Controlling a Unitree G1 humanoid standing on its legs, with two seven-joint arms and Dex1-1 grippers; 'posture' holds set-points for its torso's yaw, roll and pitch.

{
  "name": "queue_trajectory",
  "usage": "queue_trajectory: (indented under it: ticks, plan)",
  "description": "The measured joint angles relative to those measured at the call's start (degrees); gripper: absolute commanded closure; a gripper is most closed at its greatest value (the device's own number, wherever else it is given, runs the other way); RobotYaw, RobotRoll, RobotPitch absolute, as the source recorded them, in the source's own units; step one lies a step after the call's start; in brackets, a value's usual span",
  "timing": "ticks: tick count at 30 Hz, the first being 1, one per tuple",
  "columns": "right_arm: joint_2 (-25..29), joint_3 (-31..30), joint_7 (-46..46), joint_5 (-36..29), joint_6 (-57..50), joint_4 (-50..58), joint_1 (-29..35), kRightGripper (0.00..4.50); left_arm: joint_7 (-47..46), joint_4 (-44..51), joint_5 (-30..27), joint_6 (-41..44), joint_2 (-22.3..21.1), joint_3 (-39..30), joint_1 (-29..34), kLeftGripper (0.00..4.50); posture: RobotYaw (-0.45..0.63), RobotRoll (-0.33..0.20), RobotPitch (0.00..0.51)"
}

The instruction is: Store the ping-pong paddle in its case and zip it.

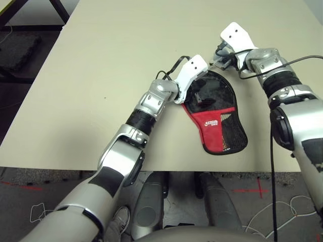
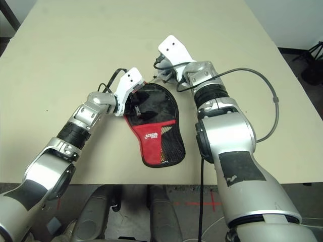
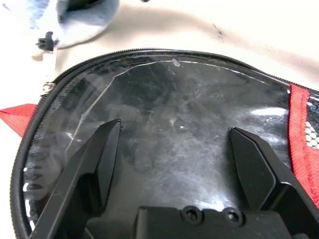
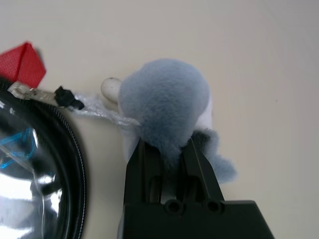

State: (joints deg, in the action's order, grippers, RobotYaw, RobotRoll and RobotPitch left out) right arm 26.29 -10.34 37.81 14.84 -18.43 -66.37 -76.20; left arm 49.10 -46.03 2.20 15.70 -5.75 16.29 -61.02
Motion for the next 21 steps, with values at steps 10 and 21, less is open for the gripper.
queue_trajectory:
  ticks: [10, 21]
  plan:
    - [13.3, -2.08, 10.74, -0.22, -15.38, 37.11, 20.31, 4.31, 0.08, -8.35, 0.41, -4.44, 1.92, 0.64, -3.99, 0.0, -0.06, 0.0, 0.246]
    - [33.01, -2.44, 23.36, -2.45, -35.56, 75.15, 41.71, 4.31, 0.05, -13.02, 2.01, -7.03, 2.01, 0.61, -6.34, 0.0, -0.11, 0.0, 0.241]
